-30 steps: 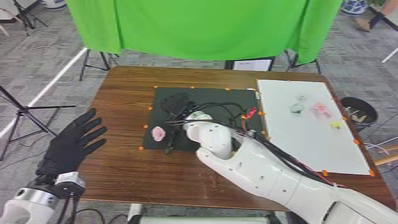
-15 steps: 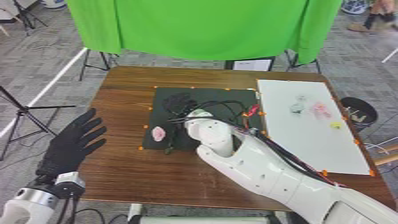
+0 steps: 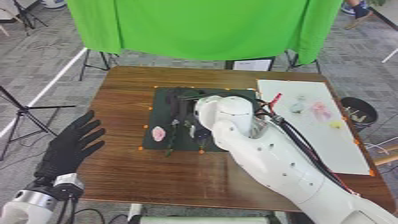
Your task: Arrange flowers
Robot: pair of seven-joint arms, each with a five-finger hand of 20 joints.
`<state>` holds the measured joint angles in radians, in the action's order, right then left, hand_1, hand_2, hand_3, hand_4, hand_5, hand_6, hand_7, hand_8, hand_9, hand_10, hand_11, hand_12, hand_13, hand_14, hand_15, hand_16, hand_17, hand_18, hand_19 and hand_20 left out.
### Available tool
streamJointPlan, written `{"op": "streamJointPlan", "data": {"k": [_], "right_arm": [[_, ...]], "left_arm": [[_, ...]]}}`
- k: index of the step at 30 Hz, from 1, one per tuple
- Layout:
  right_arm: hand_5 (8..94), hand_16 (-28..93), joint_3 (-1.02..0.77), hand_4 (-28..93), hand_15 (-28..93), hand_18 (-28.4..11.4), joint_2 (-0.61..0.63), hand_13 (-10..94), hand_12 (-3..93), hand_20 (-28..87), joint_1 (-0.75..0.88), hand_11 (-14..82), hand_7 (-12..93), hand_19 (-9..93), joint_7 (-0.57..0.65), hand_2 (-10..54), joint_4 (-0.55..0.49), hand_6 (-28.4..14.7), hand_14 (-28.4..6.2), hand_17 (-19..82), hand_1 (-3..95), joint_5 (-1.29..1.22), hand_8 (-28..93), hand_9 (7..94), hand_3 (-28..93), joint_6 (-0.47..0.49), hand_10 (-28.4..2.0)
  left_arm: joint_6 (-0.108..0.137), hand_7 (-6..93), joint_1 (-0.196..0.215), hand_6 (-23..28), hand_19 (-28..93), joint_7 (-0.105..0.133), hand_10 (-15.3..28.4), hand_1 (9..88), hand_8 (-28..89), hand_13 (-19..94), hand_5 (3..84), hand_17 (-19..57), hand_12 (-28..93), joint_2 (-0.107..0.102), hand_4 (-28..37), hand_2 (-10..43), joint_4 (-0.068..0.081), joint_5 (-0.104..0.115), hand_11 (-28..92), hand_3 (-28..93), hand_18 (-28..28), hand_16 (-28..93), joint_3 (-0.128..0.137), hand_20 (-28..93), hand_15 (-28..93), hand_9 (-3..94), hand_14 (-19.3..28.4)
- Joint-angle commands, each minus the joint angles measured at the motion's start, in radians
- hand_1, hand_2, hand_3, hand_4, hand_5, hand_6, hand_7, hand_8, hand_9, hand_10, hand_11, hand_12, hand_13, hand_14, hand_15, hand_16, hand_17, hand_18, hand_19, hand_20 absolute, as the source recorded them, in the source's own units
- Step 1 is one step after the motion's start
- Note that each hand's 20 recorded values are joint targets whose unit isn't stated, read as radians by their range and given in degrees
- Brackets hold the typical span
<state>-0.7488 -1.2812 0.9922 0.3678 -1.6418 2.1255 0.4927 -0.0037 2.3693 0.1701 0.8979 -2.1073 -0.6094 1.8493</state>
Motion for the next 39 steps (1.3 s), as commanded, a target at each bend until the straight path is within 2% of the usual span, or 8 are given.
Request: {"op": "streamJointPlan", "data": {"k": [1,6,10,17,26,29,39], "right_arm": [[37.3,29,-0.175,-28,80,-19.7,0.301,50,25.6,56,0.120,38.1,38,85,0.042,-9.5,-0.192,-4.9,-9.9,25,30.2,0.050,-16,42.6,89,-0.212,-13.0],[30.4,25,-0.389,-28,77,-20.3,0.518,44,24.8,55,0.336,30.6,35,82,0.118,-9.5,-0.278,-5.3,-11.1,22,27.4,0.041,-16,34.5,89,-0.253,-14.5],[25.8,23,-0.583,-28,76,-20.7,0.614,40,24.3,55,0.529,24.4,32,82,0.206,-9.5,-0.304,-6.2,-12.1,21,24.9,0.082,-14,30.5,88,-0.244,-15.8],[28.3,22,-0.814,-28,75,-21.0,0.669,42,23.6,55,0.775,21.9,29,81,0.283,-9.5,-0.285,-8.6,-12.0,21,23.3,0.075,-12,34.9,87,-0.287,-16.8],[36.3,23,-0.835,-28,76,-21.2,0.674,47,22.7,55,0.822,25.8,32,81,0.243,-9.5,-0.204,-8.5,-10.2,22,25.2,0.073,-13,41.6,88,-0.317,-14.7],[38.5,24,-0.830,-28,76,-21.1,0.675,47,22.3,55,0.820,26.2,29,81,0.232,-9.5,-0.191,-9.8,-9.8,23,26.0,0.067,-14,42.1,88,-0.308,-14.6],[37.5,24,-0.758,-28,76,-20.8,0.684,47,22.4,55,0.764,26.0,25,81,0.205,-9.5,-0.132,-10.9,-8.9,23,28.0,0.095,-13,39.6,89,-0.308,-14.1]], "left_arm": [[-0.015,17.5,0.015,2.6,31,-0.021,9.9,24.6,-10,14,23.7,-12.1,20,0.019,-28.1,-4.3,0.002,0.000,13,70,19.8,5,0.008,10,20,20.4,13.6],[-0.011,17.5,0.036,2.6,31,-0.016,10.0,24.6,-10,14,23.7,-12.1,20,0.028,-28.1,-4.3,-0.005,0.000,13,70,19.8,5,0.027,10,20,20.4,13.7],[-0.013,17.5,0.044,2.6,31,-0.012,10.0,24.5,-10,14,23.7,-12.1,20,0.027,-28.2,-4.4,-0.007,0.000,13,70,19.8,5,0.038,10,20,20.5,13.6],[-0.018,17.5,0.038,2.6,31,-0.014,9.9,24.4,-10,14,23.7,-12.0,20,0.028,-28.2,-4.5,0.001,0.000,13,70,19.8,5,0.027,10,20,20.4,13.7],[-0.024,17.5,0.034,2.6,31,-0.019,9.9,24.4,-10,14,23.6,-12.0,20,0.030,-28.2,-4.4,0.002,-0.002,13,70,19.7,5,0.026,10,20,20.4,13.6],[-0.023,17.5,0.036,2.6,31,-0.023,9.9,24.5,-10,14,23.6,-12.0,20,0.032,-28.2,-4.4,0.000,-0.006,13,70,19.7,5,0.028,10,20,20.4,13.6],[-0.020,17.5,0.042,2.6,31,-0.018,9.9,24.6,-10,14,23.7,-11.9,20,0.038,-28.1,-4.6,-0.003,-0.004,13,70,19.7,5,0.029,10,20,20.4,13.6]]}}
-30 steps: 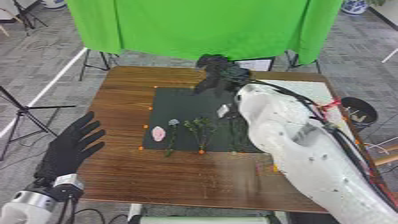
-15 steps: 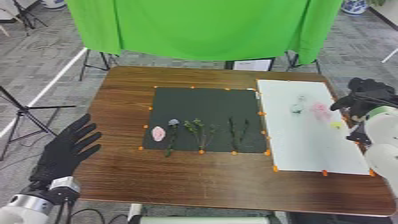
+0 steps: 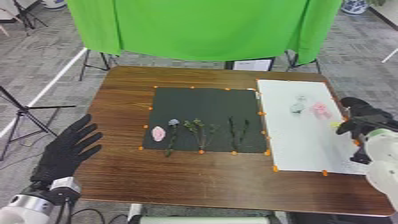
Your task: Arrange flowers
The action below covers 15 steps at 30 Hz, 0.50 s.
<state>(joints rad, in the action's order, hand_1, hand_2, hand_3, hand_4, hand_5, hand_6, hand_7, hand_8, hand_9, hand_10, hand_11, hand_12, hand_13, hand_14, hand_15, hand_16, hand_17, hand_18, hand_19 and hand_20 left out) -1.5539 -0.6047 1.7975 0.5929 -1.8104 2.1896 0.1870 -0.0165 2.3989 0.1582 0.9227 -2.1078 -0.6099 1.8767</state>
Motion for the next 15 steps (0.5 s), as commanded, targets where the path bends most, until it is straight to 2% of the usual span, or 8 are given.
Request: {"op": "streamJointPlan", "data": {"k": [1,11,15], "right_arm": [[37.3,24,0.061,-28,77,-20.7,0.008,47,22.1,55,-0.055,25.4,25,81,-0.026,-9.5,0.045,-10.9,-8.7,23,28.0,0.033,-13,39.1,89,-0.002,-13.9],[33.3,23,0.165,-28,77,-20.5,0.000,47,19.4,55,-0.170,19.2,21,81,-0.048,-9.5,0.117,-10.4,-7.7,23,32.8,0.027,-14,35.4,90,0.027,-11.9],[37.6,22,0.188,-28,76,-20.3,-0.003,49,18.0,55,-0.201,18.6,22,81,-0.041,-9.5,0.145,-8.6,-7.3,23,33.5,-0.003,-14,40.8,90,0.033,-11.5]], "left_arm": [[-0.006,17.5,0.016,2.6,31,-0.004,9.9,24.6,-10,14,23.6,-11.9,20,0.015,-28.1,-4.6,-0.005,-0.003,13,70,19.7,5,0.001,10,20,20.4,13.6],[-0.004,17.5,0.012,2.6,31,-0.003,9.9,24.6,-10,14,23.7,-12.0,20,0.018,-28.1,-4.5,-0.005,-0.004,13,69,19.7,5,-0.003,10,20,20.4,13.7],[-0.004,17.5,0.016,2.7,31,-0.002,10.1,24.5,-10,14,23.7,-12.0,20,0.020,-28.1,-4.5,-0.007,-0.003,13,70,19.7,5,0.000,10,20,20.5,13.7]]}}
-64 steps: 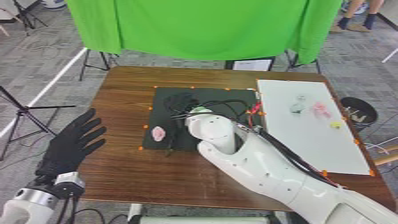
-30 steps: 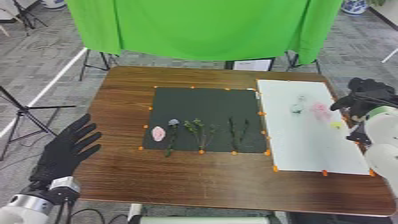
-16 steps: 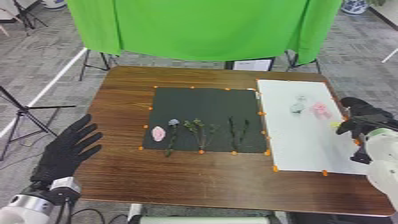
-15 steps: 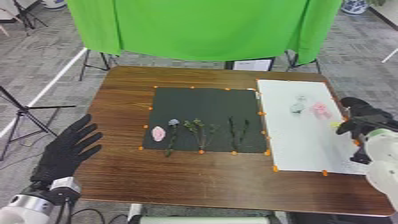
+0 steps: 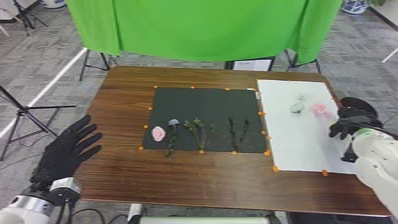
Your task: Arrange flowers
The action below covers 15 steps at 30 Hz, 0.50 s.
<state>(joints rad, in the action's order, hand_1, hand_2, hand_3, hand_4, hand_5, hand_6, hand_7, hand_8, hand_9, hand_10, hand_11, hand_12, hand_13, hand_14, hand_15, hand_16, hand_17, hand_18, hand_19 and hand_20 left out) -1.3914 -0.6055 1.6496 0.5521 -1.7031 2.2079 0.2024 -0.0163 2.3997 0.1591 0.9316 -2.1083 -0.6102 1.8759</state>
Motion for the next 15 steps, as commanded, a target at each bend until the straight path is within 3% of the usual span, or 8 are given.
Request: {"op": "streamJointPlan", "data": {"k": [1,4,10,15], "right_arm": [[39.3,23,0.026,-28,76,-20.2,-0.003,49,17.8,55,-0.056,18.9,23,82,0.001,-9.5,0.042,-8.2,-7.2,24,33.6,-0.030,-15,42.5,90,0.025,-11.6],[44.5,24,0.034,-28,75,-19.9,-0.005,54,17.2,55,-0.060,19.8,26,82,0.005,-9.5,0.051,-5.5,-6.3,25,34.7,-0.035,-16,49.2,90,0.017,-11.5],[56.5,33,0.028,-28,70,-19.0,-0.014,63,18.3,54,-0.052,22.8,31,84,-0.007,-9.5,0.056,0.4,-4.3,29,39.7,-0.046,-18,65.4,87,0.029,-8.6],[64.8,35,0.014,-28,68,-18.9,-0.012,71,37.3,54,-0.016,9.5,41,86,-0.048,-9.5,0.051,2.0,-3.8,34,48.3,-0.037,-5,81.6,80,-0.027,-4.4]], "left_arm": [[-0.001,17.5,0.017,2.7,31,-0.001,10.0,24.5,-10,14,23.7,-12.0,20,0.011,-28.1,-4.6,-0.007,-0.003,13,70,19.7,5,0.001,10,20,20.5,13.7],[0.000,17.5,0.019,2.7,31,-0.003,10.0,24.5,-10,14,23.7,-12.0,20,0.013,-28.2,-4.6,-0.009,-0.003,13,70,19.7,5,0.003,10,20,20.4,13.7],[0.002,17.4,0.020,2.7,31,-0.005,10.0,24.5,-10,14,23.7,-11.9,20,0.015,-28.2,-4.5,-0.007,0.000,13,70,19.7,5,0.003,10,20,20.5,13.7],[0.000,17.5,0.019,2.7,31,-0.006,10.0,24.5,-10,14,23.7,-11.9,20,0.015,-28.2,-4.5,-0.007,0.000,14,70,19.7,5,0.004,10,20,20.5,13.7]]}}
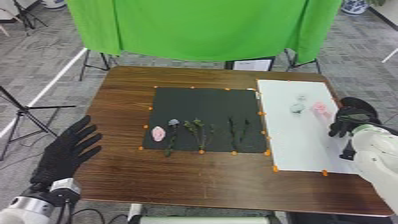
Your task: Arrange flowers
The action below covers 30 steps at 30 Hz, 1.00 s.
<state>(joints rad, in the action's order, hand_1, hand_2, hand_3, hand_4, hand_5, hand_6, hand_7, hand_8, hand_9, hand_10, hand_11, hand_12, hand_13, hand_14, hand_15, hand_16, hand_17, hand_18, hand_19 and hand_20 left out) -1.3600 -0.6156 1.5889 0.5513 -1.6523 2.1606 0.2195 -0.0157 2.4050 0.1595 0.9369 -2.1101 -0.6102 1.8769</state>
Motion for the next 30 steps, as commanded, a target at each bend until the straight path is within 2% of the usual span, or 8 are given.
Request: {"op": "streamJointPlan", "data": {"k": [1,8,11,15,19,22,26,30], "right_arm": [[67.7,34,-0.021,-28,68,-18.9,-0.003,72,38.9,54,0.051,9.6,42,86,-0.063,-9.5,0.000,2.8,-3.8,35,49.5,0.014,-4,84.5,80,-0.065,-4.4],[73.3,33,-0.018,-28,70,-19.3,-0.006,76,45.3,54,0.045,12.2,43,89,-0.084,-9.5,-0.042,3.2,-4.0,37,49.5,0.048,-1,90.1,83,-0.143,-4.4],[73.9,33,0.026,-28,70,-19.4,-0.014,76,45.6,54,-0.003,12.4,43,90,-0.103,-9.5,-0.091,3.0,-4.1,37,48.9,0.096,-1,90.5,85,-0.219,-4.6],[74.1,33,0.164,-28,71,-19.4,-0.046,76,46.0,54,-0.137,12.5,43,90,-0.144,-9.5,-0.151,2.8,-4.2,37,48.1,0.170,-1,90.5,87,-0.332,-4.7],[74.3,33,0.308,-28,71,-19.4,-0.118,76,46.2,54,-0.274,12.5,43,90,-0.233,-9.5,-0.187,2.8,-4.2,37,47.6,0.184,-1,90.6,87,-0.406,-4.9],[74.3,33,0.418,-27,71,-19.4,-0.193,76,46.2,54,-0.371,12.5,43,90,-0.292,-9.5,-0.184,2.8,-4.2,37,47.3,0.167,-1,90.7,87,-0.407,-4.9],[74.2,33,0.550,-27,71,-19.4,-0.302,76,46.5,54,-0.476,12.6,43,90,-0.344,-9.5,-0.129,2.8,-4.1,37,47.0,0.169,-2,90.6,87,-0.378,-5.0],[74.3,34,0.645,-27,71,-19.3,-0.397,75,46.2,54,-0.546,12.4,43,90,-0.365,-9.5,-0.051,2.7,-4.2,37,47.0,0.196,-2,90.4,87,-0.347,-5.1]], "left_arm": [[0.002,17.5,0.016,2.7,31,-0.005,10.0,24.5,-10,14,23.7,-12.0,20,0.010,-28.2,-4.5,-0.007,0.000,14,70,19.7,5,0.004,10,20,20.5,13.7],[0.003,17.5,0.014,2.7,31,0.001,10.0,24.5,-10,14,23.7,-12.0,20,0.010,-28.1,-4.3,-0.008,-0.001,14,70,19.7,5,0.005,10,20,20.5,13.7],[0.004,17.6,0.016,2.6,31,0.001,10.0,24.5,-10,14,23.7,-12.0,20,0.010,-28.2,-4.3,-0.008,-0.001,14,70,19.7,5,0.009,10,20,20.5,13.7],[0.003,17.5,0.017,2.6,31,0.000,10.0,24.4,-10,14,23.8,-12.0,20,0.011,-28.2,-4.4,-0.008,-0.001,14,70,19.7,5,0.007,10,20,20.5,13.7],[0.001,17.6,-0.002,2.6,31,-0.009,10.0,24.5,-10,14,23.7,-12.0,20,0.005,-28.2,-4.3,-0.002,0.000,14,70,19.7,5,-0.008,10,20,20.5,13.7],[-0.001,17.6,-0.012,2.7,31,-0.013,10.0,24.4,-10,14,23.7,-12.0,20,0.002,-28.2,-4.4,0.002,0.000,14,70,19.7,5,-0.014,10,20,20.4,13.7],[0.000,17.5,-0.015,2.7,31,-0.016,10.0,24.4,-10,14,23.7,-12.1,20,0.002,-28.2,-4.3,0.001,0.000,14,70,19.7,5,-0.020,10,20,20.4,13.7],[0.000,17.5,-0.026,2.6,31,-0.021,10.0,24.5,-10,14,23.7,-12.0,20,-0.004,-28.2,-4.4,0.006,0.002,14,70,19.7,5,-0.026,10,20,20.4,13.7]]}}
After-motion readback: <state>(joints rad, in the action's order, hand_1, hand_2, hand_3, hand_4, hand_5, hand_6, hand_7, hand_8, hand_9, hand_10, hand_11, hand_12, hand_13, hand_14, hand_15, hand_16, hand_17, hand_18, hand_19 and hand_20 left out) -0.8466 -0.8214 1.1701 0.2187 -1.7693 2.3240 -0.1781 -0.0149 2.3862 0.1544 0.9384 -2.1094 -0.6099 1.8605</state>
